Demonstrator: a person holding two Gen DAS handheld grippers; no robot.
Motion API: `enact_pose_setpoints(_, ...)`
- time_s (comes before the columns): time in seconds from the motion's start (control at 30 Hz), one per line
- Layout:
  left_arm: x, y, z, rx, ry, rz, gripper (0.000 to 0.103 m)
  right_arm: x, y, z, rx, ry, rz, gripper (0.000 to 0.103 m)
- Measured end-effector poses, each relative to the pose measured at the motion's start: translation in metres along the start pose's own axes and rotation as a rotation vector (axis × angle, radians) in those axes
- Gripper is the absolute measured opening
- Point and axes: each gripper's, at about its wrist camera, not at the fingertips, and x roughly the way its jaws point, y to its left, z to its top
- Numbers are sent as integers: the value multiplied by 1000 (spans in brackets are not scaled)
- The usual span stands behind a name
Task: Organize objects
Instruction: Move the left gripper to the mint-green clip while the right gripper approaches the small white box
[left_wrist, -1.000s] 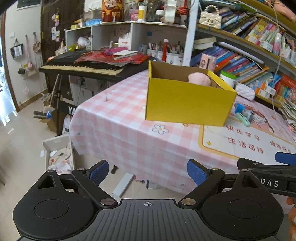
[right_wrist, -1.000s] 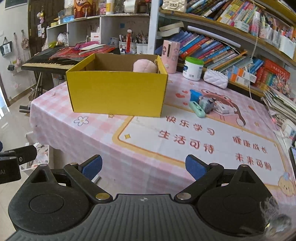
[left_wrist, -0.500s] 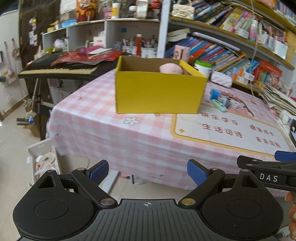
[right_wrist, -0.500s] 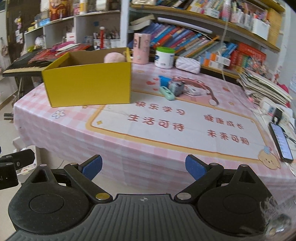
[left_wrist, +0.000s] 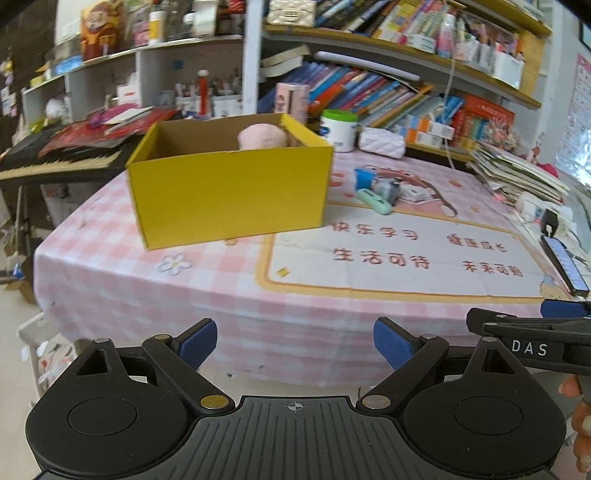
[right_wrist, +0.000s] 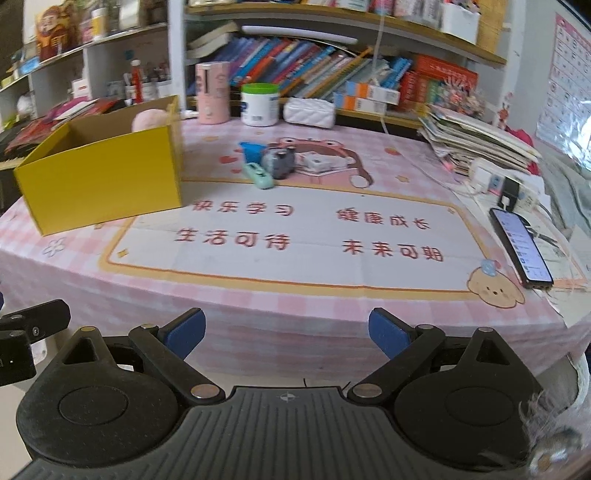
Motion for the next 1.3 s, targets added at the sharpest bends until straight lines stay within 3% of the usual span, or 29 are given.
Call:
enact_pose_setpoints(0.87, 88, -65, 76, 15, -34, -50, 92, 83, -65, 90, -11, -11, 19, 91)
enact_pose_setpoints(1.3, 129, -103, 103, -11, -21, 7, 91, 127, -104, 133, -13, -33, 100, 89)
